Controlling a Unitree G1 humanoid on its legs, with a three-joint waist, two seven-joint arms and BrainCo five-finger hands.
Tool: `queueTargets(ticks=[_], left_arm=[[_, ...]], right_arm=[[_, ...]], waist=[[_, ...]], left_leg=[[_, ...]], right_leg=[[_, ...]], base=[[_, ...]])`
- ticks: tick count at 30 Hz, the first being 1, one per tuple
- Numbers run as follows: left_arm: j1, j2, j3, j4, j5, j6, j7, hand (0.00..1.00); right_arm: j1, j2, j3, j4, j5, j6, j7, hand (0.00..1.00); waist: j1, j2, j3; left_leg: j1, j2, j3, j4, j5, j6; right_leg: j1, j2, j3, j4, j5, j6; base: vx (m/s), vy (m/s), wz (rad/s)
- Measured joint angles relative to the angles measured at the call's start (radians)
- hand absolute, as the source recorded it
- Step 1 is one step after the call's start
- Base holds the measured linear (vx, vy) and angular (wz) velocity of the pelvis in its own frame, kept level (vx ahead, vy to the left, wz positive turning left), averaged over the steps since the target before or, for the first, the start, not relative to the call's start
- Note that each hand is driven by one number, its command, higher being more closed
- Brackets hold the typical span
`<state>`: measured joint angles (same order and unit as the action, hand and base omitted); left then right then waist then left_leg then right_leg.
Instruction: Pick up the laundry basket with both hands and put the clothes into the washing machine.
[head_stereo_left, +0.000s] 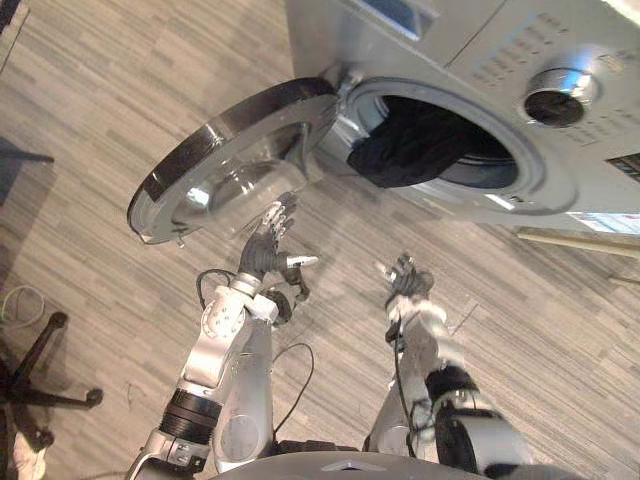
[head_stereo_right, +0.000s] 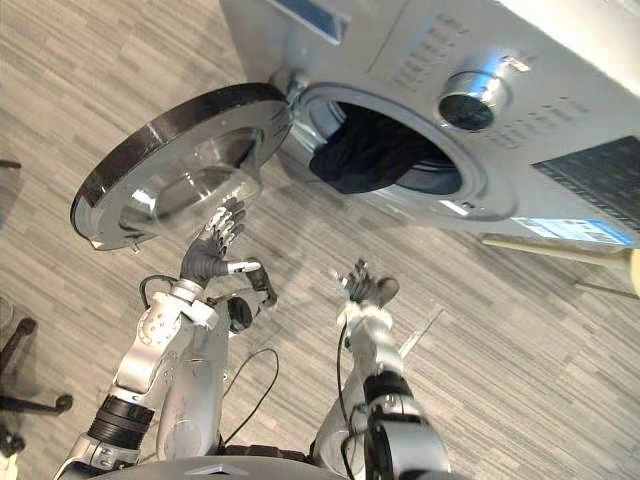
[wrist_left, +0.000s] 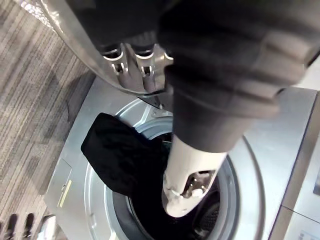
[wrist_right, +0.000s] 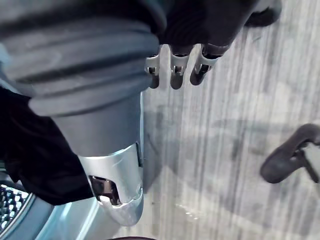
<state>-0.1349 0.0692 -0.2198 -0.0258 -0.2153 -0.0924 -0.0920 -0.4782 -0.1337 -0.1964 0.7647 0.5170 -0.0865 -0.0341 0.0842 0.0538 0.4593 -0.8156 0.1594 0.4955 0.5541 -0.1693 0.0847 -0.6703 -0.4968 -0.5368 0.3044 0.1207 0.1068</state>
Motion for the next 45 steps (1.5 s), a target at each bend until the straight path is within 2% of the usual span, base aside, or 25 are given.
queueTargets(ticks=[1,5,7,12,16,24,29,30,31,34,36,38,39,41,43,44,45], left_arm=[[-0.003,-0.010,0.014,0.000,-0.006,0.000,0.002,0.00],[-0.005,-0.032,0.034,-0.004,-0.018,-0.001,0.007,0.00],[-0.005,-0.052,0.033,-0.021,-0.017,-0.001,0.016,0.00],[-0.007,-0.051,0.025,-0.078,-0.018,-0.003,0.021,0.00],[-0.009,-0.055,0.025,-0.083,-0.039,-0.003,0.025,0.00],[-0.008,-0.080,0.067,-0.134,-0.081,0.004,0.047,0.00],[-0.006,-0.083,0.052,-0.134,-0.099,0.005,0.057,0.00],[-0.005,-0.083,0.046,-0.134,-0.110,0.005,0.064,0.00],[-0.005,-0.083,0.044,-0.134,-0.116,0.005,0.065,0.00],[0.007,-0.083,0.018,-0.139,-0.155,0.005,0.069,0.00],[0.021,-0.084,-0.004,-0.142,-0.175,0.005,0.079,0.00],[0.028,-0.083,-0.012,-0.144,-0.176,0.005,0.088,0.00],[0.028,-0.086,-0.017,-0.139,-0.176,0.005,0.091,0.00],[0.025,-0.093,-0.020,-0.126,-0.174,0.004,0.105,0.00],[0.017,-0.101,-0.016,-0.100,-0.174,0.003,0.139,0.00],[0.015,-0.106,-0.017,-0.096,-0.174,0.003,0.148,0.00],[0.004,-0.110,-0.016,-0.082,-0.174,0.002,0.165,0.00]], right_arm=[[-0.054,-0.023,-0.008,0.006,0.024,-0.002,-0.001,0.00],[-0.205,-0.096,-0.016,0.086,0.082,-0.006,-0.021,0.00],[-0.274,-0.145,-0.022,0.140,0.115,-0.007,-0.040,0.00],[-0.376,-0.218,-0.021,0.199,0.209,-0.012,-0.060,0.00],[-0.471,-0.277,0.010,0.265,0.313,-0.019,-0.053,0.00],[-0.659,-0.329,0.213,0.390,0.487,-0.004,-0.037,0.00],[-0.701,-0.347,0.232,0.393,0.644,0.007,-0.047,0.00],[-0.718,-0.349,0.232,0.393,0.678,0.007,-0.057,1.00],[-0.728,-0.350,0.232,0.393,0.689,0.007,-0.062,1.00],[-0.769,-0.364,0.230,0.392,0.740,0.009,-0.098,1.00],[-0.781,-0.368,0.202,0.378,0.780,0.009,-0.119,1.00],[-0.772,-0.347,0.143,0.284,0.855,0.002,-0.155,1.00],[-0.730,-0.319,0.102,0.168,0.907,-0.021,-0.180,1.00],[-0.639,-0.261,0.094,-0.019,0.948,-0.111,-0.201,1.00],[-0.558,-0.127,0.075,-0.292,1.020,-0.271,-0.216,1.00],[-0.542,-0.098,0.084,-0.379,1.014,-0.320,-0.198,1.00],[-0.545,-0.063,0.113,-0.567,1.006,-0.399,-0.161,1.00]], waist=[[0.000,0.002,0.005],[0.000,0.020,0.037],[0.003,0.025,0.044],[0.007,0.027,0.045],[0.021,0.038,0.050],[0.028,0.040,0.050],[0.037,0.045,0.047],[0.041,0.045,0.047],[0.042,0.047,0.047],[0.037,0.077,0.048],[0.047,0.077,0.049],[0.050,0.078,0.049],[0.052,0.079,0.050],[0.053,0.082,0.051],[0.048,0.082,0.051],[0.048,0.082,0.051],[0.046,0.082,0.051]], left_leg=[[-0.022,-0.008,-0.005,-0.026,0.024,-0.001],[-0.050,-0.007,-0.034,-0.086,0.093,0.002],[-0.060,-0.007,-0.045,-0.120,0.124,0.002],[-0.097,-0.002,-0.059,-0.124,0.146,-0.020],[-0.140,-0.001,-0.075,-0.158,0.185,-0.036],[-0.206,-0.002,-0.106,-0.254,0.292,-0.057],[-0.223,-0.003,-0.138,-0.316,0.349,-0.070],[-0.230,-0.003,-0.141,-0.332,0.365,-0.076],[-0.235,-0.002,-0.142,-0.338,0.372,-0.076],[-0.250,0.004,-0.139,-0.376,0.401,-0.071],[-0.257,0.004,-0.137,-0.389,0.411,-0.069],[-0.268,0.006,-0.133,-0.390,0.412,-0.070],[-0.271,0.010,-0.128,-0.388,0.425,-0.067],[-0.273,0.013,-0.125,-0.387,0.428,-0.065],[-0.273,0.026,-0.109,-0.375,0.428,-0.065],[-0.273,0.029,-0.108,-0.372,0.429,-0.065],[-0.273,0.038,-0.107,-0.364,0.432,-0.069]], right_leg=[[-0.011,0.007,-0.011,-0.027,0.037,0.009],[-0.024,0.032,-0.063,-0.044,0.050,0.019],[-0.040,0.036,-0.079,-0.023,0.032,0.007],[-0.108,0.021,-0.075,0.071,-0.022,-0.009],[-0.182,0.009,-0.074,0.141,-0.070,-0.025],[-0.308,-0.016,-0.088,0.273,-0.144,-0.079],[-0.331,-0.017,-0.122,0.311,-0.169,-0.104],[-0.342,-0.017,-0.127,0.317,-0.171,-0.108],[-0.346,-0.017,-0.132,0.320,-0.173,-0.111],[-0.349,-0.019,-0.163,0.336,-0.180,-0.115],[-0.362,-0.020,-0.164,0.340,-0.183,-0.114],[-0.373,-0.021,-0.165,0.343,-0.179,-0.115],[-0.377,-0.022,-0.165,0.347,-0.177,-0.117],[-0.377,-0.021,-0.165,0.347,-0.175,-0.115],[-0.377,-0.016,-0.165,0.340,-0.173,-0.116],[-0.377,-0.013,-0.164,0.338,-0.172,-0.116],[-0.374,-0.004,-0.160,0.331,-0.168,-0.119]], base=[[0.02,-0.011,0.23],[0.04,-0.053,0.20],[0.05,-0.060,0.21],[0.02,-0.046,0.10],[-0.02,-0.036,0.13],[-0.05,-0.048,0.16],[-0.07,-0.046,0.17],[-0.06,-0.032,0.06],[-0.05,-0.022,0.12],[-0.07,-0.016,0.24],[-0.07,-0.009,0.12],[-0.07,-0.005,0.02],[-0.09,-0.006,-0.03],[-0.08,-0.010,-0.04],[-0.06,-0.018,-0.11],[-0.06,-0.025,-0.18],[-0.06,-0.029,-0.16]])
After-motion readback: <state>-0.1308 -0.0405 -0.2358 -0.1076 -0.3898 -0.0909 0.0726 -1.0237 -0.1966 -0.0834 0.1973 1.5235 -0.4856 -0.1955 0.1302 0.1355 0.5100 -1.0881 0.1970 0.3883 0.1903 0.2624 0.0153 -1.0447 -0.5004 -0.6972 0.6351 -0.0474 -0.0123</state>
